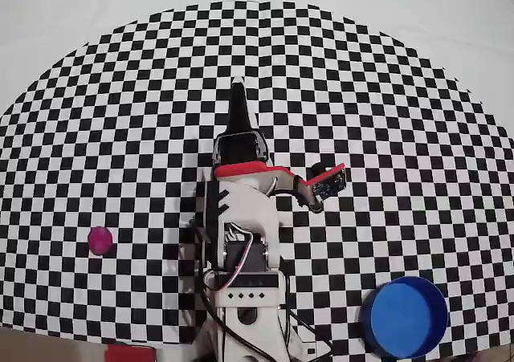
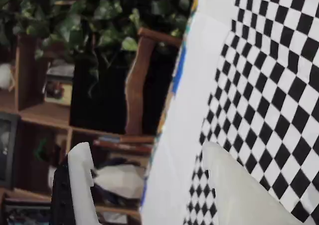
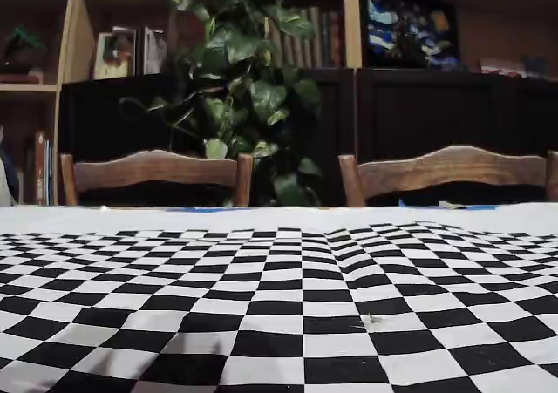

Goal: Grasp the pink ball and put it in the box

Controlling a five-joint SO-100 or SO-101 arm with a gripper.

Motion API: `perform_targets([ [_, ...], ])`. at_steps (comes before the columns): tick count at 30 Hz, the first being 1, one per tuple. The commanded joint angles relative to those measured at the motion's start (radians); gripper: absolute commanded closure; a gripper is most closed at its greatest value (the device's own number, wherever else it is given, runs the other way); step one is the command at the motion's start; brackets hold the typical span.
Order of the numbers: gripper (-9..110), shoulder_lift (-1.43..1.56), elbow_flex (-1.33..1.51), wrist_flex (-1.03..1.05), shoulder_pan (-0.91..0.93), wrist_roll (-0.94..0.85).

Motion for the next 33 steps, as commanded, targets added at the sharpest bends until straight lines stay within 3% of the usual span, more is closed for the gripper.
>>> perform_targets([
  [1, 76, -0.003, 0.008, -0.015, 0.008, -0.075],
  [21, 77, -0.028, 0.008, 0.025, 0.015, -1.032],
  [26, 76, -0.029, 0.008, 0.012, 0.02, -1.193],
  [33, 76, -0.028, 0.008, -0.009, 0.014, -1.246],
])
